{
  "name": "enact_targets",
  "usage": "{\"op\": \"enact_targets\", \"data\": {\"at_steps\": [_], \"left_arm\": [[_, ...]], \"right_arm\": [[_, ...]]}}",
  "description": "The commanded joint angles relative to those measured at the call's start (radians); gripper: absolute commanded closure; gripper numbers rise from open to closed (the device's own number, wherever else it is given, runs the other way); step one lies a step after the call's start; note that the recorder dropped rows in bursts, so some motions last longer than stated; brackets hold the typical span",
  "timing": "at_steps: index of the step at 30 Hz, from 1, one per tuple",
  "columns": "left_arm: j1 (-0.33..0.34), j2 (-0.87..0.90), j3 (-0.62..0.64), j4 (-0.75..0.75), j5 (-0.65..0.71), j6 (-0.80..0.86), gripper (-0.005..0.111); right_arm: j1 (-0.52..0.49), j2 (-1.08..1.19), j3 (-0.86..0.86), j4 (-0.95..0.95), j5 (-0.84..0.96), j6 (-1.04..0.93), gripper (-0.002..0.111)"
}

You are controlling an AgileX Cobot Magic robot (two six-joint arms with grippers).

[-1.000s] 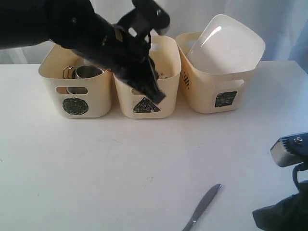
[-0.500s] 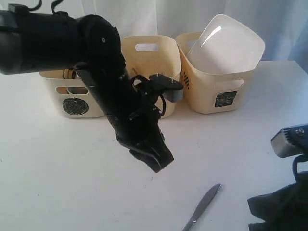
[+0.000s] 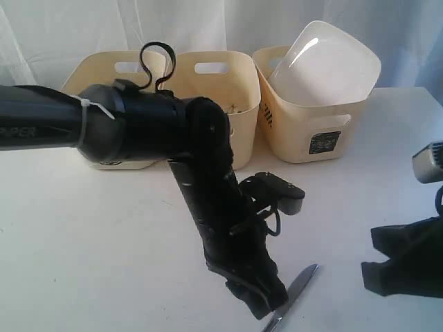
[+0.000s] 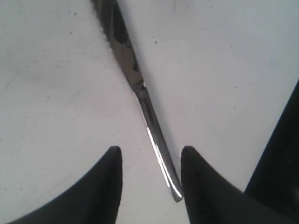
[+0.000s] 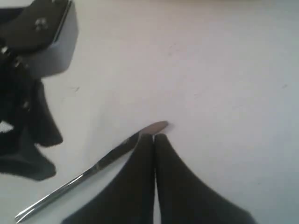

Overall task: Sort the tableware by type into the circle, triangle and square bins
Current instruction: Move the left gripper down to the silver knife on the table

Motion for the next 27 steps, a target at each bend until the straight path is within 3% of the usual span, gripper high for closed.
{"op": "enact_targets", "data": {"at_steps": [1, 7, 27], "left_arm": [[-0.046, 0.001, 0.007, -0.016, -0.027, 0.002, 0.061], [-0.091, 0.003, 0.007, -0.009, -0.073, -0.002, 0.061], [-0.104, 0.154, 0.007, 0.122, -0.149, -0.053, 0.061]], "right_arm": [[-0.003, -0.006, 0.005, -0.322, 0.006, 0.298, 0.108], [-0.003, -0.006, 0.005, -0.612, 0.091, 0.582, 0.108], [-0.003, -0.006, 0.005, -0.64, 0.179, 0.596, 0.108]]}}
